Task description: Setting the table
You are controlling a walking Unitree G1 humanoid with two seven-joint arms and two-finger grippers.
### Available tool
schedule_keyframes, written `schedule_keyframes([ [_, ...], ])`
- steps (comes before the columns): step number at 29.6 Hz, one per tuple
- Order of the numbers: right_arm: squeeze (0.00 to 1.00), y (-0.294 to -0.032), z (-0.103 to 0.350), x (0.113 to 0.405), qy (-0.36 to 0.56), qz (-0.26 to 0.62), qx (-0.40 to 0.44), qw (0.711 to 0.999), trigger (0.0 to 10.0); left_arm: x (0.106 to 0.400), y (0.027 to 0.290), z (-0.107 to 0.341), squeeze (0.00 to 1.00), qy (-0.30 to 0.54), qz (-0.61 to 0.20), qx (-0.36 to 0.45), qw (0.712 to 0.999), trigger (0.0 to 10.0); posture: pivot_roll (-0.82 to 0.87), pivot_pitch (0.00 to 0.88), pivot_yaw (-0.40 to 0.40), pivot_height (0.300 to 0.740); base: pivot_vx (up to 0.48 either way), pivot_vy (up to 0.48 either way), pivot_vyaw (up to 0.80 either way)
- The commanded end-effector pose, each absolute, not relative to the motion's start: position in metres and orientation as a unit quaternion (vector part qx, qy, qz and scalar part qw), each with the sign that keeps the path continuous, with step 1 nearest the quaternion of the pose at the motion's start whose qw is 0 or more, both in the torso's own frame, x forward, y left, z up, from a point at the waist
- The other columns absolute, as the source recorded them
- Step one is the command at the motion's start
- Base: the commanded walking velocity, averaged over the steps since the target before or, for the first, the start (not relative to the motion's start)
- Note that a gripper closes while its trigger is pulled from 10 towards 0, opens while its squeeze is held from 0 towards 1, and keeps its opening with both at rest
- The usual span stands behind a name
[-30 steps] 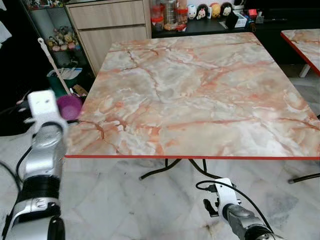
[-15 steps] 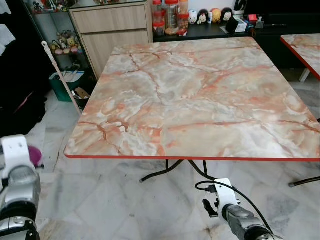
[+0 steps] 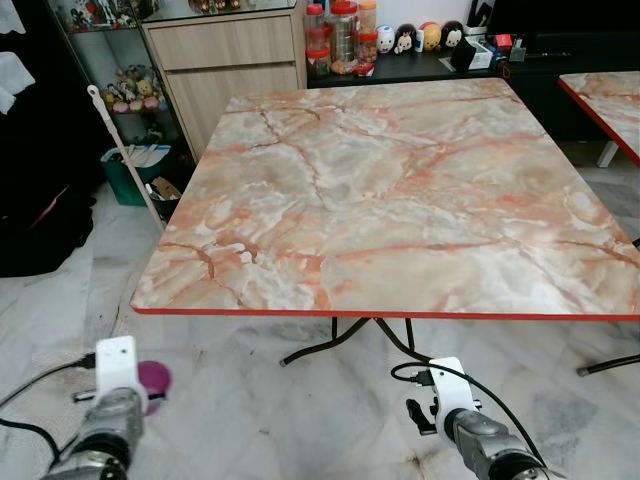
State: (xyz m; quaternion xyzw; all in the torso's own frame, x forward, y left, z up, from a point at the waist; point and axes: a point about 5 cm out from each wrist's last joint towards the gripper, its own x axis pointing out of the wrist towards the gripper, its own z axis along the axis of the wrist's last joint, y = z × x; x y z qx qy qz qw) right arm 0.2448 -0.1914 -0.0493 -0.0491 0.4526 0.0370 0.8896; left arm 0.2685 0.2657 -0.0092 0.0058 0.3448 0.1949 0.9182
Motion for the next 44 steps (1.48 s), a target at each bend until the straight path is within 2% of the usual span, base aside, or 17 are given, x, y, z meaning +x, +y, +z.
schedule_keyframes([
  [1, 0.0, -0.189, -0.05, 0.244, 0.454, 0.041, -0.051, 0.889, 10.0, 0.27, 0.27, -0.006, 0.0, 0.336, 0.199, -0.002, 0.921, 10.0, -0.03, 0.036, 0.074, 0.74, 0.0, 0.0, 0.0],
  [4, 0.0, -0.186, -0.049, 0.246, 0.437, 0.027, -0.031, 0.899, 10.0, 0.271, 0.242, -0.015, 0.0, 0.319, 0.162, -0.061, 0.932, 10.0, -0.05, 0.028, 0.07, 0.74, 0.0, 0.0, 0.0],
  [10, 0.0, -0.183, -0.048, 0.248, 0.434, 0.025, -0.028, 0.9, 10.0, 0.267, 0.239, -0.019, 0.0, 0.319, 0.168, -0.088, 0.929, 10.0, -0.05, 0.02, 0.082, 0.74, 0.0, 0.0, 0.0],
  [17, 0.0, -0.185, -0.049, 0.246, 0.435, 0.026, -0.029, 0.9, 10.0, 0.259, 0.235, -0.027, 0.0, 0.334, 0.136, -0.054, 0.931, 10.0, -0.04, 0.037, 0.074, 0.74, 0.0, 0.0, 0.0],
  [21, 0.0, -0.19, -0.051, 0.243, 0.438, 0.019, -0.03, 0.898, 10.0, 0.254, 0.223, -0.034, 0.0, 0.343, 0.117, -0.066, 0.93, 10.0, -0.05, 0.048, 0.066, 0.74, 0.0, 0.0, 0.0],
  [30, 0.0, -0.195, -0.05, 0.243, 0.432, 0.006, -0.033, 0.901, 10.0, 0.245, 0.199, -0.046, 0.0, 0.369, 0.063, -0.027, 0.927, 10.0, -0.07, 0.068, 0.065, 0.74, 0.0, 0.0, 0.0],
  [44, 0.0, -0.192, -0.044, 0.252, 0.417, 0.009, -0.029, 0.909, 10.0, 0.256, 0.201, -0.038, 0.0, 0.353, 0.059, -0.005, 0.934, 10.0, -0.07, 0.08, 0.075, 0.74, 0.0, 0.0, 0.0],
])
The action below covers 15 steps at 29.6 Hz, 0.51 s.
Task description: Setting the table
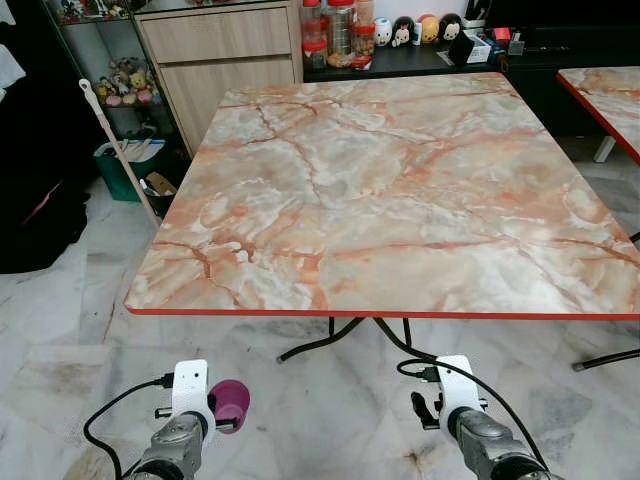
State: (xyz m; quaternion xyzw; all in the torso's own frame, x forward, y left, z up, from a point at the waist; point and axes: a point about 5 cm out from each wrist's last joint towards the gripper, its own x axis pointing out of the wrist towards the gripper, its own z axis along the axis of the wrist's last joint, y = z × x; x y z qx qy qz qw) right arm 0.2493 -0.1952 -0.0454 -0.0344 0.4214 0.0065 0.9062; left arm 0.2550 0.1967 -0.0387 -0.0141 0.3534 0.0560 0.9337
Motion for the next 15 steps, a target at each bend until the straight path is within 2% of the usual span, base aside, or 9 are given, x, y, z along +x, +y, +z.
schedule_keyframes([
  [1, 0.0, -0.1915, -0.0439, 0.2521, 0.418, 0.011, -0.032, 0.908, 10.0, 0.2559, 0.2007, -0.0374, 0.0, 0.352, 0.06, -0.004, 0.934, 10.0, -0.07, 0.08, 0.074, 0.74, 0.0, 0.0, 0.0],
  [3, 0.0, -0.1912, -0.0435, 0.2528, 0.419, 0.012, -0.035, 0.907, 10.0, 0.2567, 0.2014, -0.0366, 0.0, 0.349, 0.061, -0.002, 0.935, 10.0, -0.07, 0.084, 0.073, 0.74, 0.0, -0.137, 0.0],
  [15, 0.0, -0.1899, -0.0433, 0.2537, 0.42, -0.003, -0.032, 0.907, 10.0, 0.2587, 0.2034, -0.0347, 0.0, 0.346, 0.07, 0.005, 0.936, 10.0, -0.07, 0.071, 0.081, 0.74, 0.0, -0.306, 0.0],
])
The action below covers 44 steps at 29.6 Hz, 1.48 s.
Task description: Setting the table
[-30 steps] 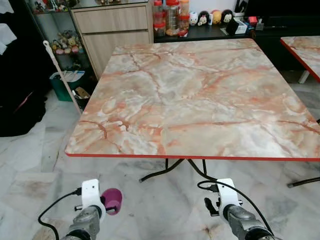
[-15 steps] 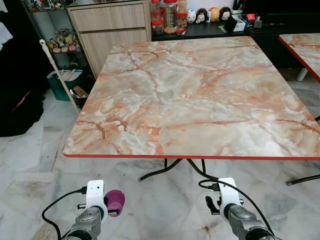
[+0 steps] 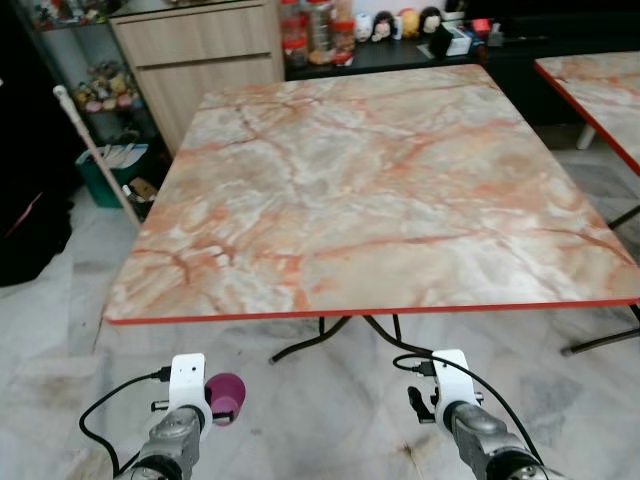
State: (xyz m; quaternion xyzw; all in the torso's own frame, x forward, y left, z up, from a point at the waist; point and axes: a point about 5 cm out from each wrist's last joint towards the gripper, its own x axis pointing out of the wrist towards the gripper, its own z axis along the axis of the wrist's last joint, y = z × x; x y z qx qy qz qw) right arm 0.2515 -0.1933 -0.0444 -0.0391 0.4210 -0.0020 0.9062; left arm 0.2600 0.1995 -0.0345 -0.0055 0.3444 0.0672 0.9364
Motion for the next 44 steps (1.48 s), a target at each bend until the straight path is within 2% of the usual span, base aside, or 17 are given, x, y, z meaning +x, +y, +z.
schedule_keyframes([
  [1, 0.0, -0.19, -0.043, 0.254, 0.421, -0.002, -0.034, 0.907, 10.0, 0.259, 0.203, -0.035, 0.0, 0.345, 0.071, 0.004, 0.936, 10.0, -0.07, 0.071, 0.081, 0.74, 0.0, -0.315, 0.0],
  [22, 0.0, -0.189, -0.046, 0.25, 0.425, 0.017, -0.041, 0.904, 10.0, 0.253, 0.201, -0.04, 0.0, 0.356, 0.073, 0.006, 0.932, 10.0, -0.08, 0.0, 0.085, 0.74, 0.0, -0.295, 0.0],
  [37, 0.0, -0.188, -0.048, 0.247, 0.431, 0.032, -0.061, 0.9, 10.0, 0.247, 0.202, -0.044, 0.0, 0.369, 0.068, 0.012, 0.927, 10.0, -0.09, 0.0, 0.097, 0.74, 0.0, -0.38, 0.2],
  [44, 0.0, -0.186, -0.05, 0.244, 0.433, 0.029, -0.041, 0.9, 10.0, 0.244, 0.203, -0.046, 0.0, 0.373, 0.069, 0.014, 0.925, 10.0, -0.09, 0.0, 0.1, 0.74, 0.0, -0.355, 0.31],
])
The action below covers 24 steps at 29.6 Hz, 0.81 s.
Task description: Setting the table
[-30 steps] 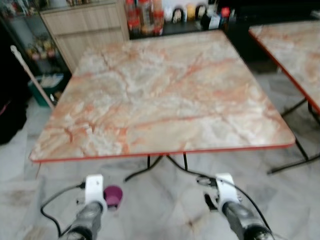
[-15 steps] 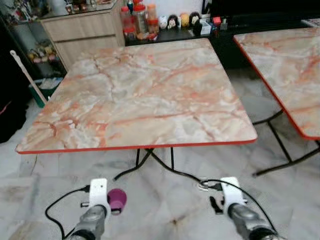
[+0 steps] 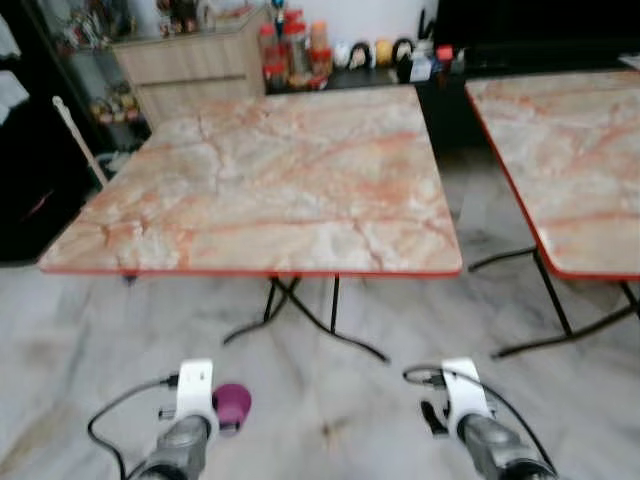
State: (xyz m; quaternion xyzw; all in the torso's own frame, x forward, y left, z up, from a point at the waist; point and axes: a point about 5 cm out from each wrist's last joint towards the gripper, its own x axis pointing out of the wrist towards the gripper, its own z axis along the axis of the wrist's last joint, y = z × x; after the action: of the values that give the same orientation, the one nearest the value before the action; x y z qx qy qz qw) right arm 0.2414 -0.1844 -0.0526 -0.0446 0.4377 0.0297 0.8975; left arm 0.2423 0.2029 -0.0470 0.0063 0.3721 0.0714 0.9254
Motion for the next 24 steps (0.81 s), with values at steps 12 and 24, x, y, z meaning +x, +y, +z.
schedule_keyframes([
  [12, 0.0, -0.1877, -0.0476, 0.2478, 0.432, 0.03, -0.042, 0.901, 10.0, 0.2475, 0.2005, -0.0439, 0.0, 0.365, 0.071, -0.019, 0.928, 10.0, -0.07, 0.042, 0.09, 0.74, 0.0, -0.087, 0.0],
  [24, 0.0, -0.1892, -0.046, 0.2496, 0.428, 0.028, -0.041, 0.902, 10.0, 0.249, 0.1992, -0.0432, 0.0, 0.366, 0.068, -0.021, 0.928, 10.0, -0.07, 0.066, 0.087, 0.74, 0.219, 0.0, 0.0],
])
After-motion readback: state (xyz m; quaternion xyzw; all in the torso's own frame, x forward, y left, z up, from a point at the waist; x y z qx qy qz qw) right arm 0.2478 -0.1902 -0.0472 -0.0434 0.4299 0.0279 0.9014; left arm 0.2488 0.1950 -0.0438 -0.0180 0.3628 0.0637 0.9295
